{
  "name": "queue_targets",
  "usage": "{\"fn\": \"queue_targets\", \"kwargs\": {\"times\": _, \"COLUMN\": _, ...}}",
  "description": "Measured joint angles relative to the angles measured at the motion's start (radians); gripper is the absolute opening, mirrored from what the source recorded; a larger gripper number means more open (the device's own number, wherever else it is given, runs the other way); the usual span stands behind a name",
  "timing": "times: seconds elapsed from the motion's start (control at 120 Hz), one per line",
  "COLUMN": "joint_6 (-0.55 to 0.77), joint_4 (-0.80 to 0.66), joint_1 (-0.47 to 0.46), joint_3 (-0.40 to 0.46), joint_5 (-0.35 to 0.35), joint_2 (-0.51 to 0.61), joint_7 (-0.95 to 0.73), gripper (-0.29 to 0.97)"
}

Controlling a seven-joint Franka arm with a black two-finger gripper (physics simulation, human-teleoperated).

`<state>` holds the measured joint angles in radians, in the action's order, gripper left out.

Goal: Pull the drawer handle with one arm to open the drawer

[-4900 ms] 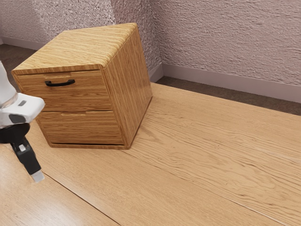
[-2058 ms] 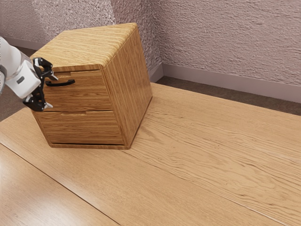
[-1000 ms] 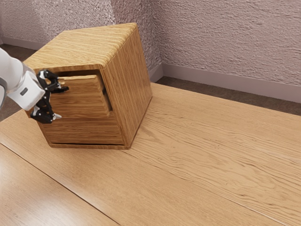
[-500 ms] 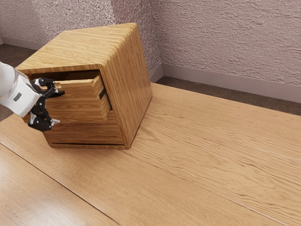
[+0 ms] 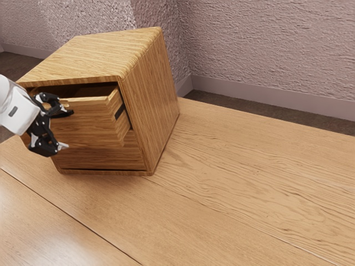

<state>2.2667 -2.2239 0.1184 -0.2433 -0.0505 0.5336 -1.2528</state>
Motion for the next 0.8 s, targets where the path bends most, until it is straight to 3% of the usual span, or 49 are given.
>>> {"fn": "queue_targets", "kwargs": {"times": 0.125, "joint_6": -0.025, "joint_4": 0.008, "joint_1": 0.005, "joint_3": 0.001, "joint_5": 0.051, "joint_2": 0.005, "joint_7": -0.005, "gripper": 0.26}}
{"fn": "queue_targets", "kwargs": {"times": 0.2, "joint_6": -0.046, "joint_4": 0.025, "joint_1": -0.012, "joint_3": 0.002, "joint_5": 0.065, "joint_2": 0.008, "joint_7": -0.011, "gripper": 0.55}}
{"fn": "queue_targets", "kwargs": {"times": 0.283, "joint_6": -0.082, "joint_4": 0.059, "joint_1": -0.018, "joint_3": -0.002, "joint_5": 0.082, "joint_2": 0.009, "joint_7": -0.018, "gripper": 0.46}}
{"fn": "queue_targets", "kwargs": {"times": 0.442, "joint_6": -0.141, "joint_4": 0.071, "joint_1": -0.02, "joint_3": -0.007, "joint_5": 0.08, "joint_2": 0.012, "joint_7": -0.03, "gripper": 0.64}}
{"fn": "queue_targets", "kwargs": {"times": 0.7, "joint_6": -0.245, "joint_4": 0.07, "joint_1": 0.069, "joint_3": 0.003, "joint_5": 0.062, "joint_2": 0.078, "joint_7": -0.046, "gripper": 0.67}}
{"fn": "queue_targets", "kwargs": {"times": 0.75, "joint_6": -0.284, "joint_4": 0.066, "joint_1": 0.065, "joint_3": 0.07, "joint_5": 0.059, "joint_2": 0.122, "joint_7": -0.017, "gripper": 0.67}}
{"fn": "queue_targets", "kwargs": {"times": 0.8, "joint_6": -0.357, "joint_4": 0.063, "joint_1": -0.012, "joint_3": 0.164, "joint_5": 0.047, "joint_2": 0.177, "joint_7": 0.066, "gripper": 0.67}}
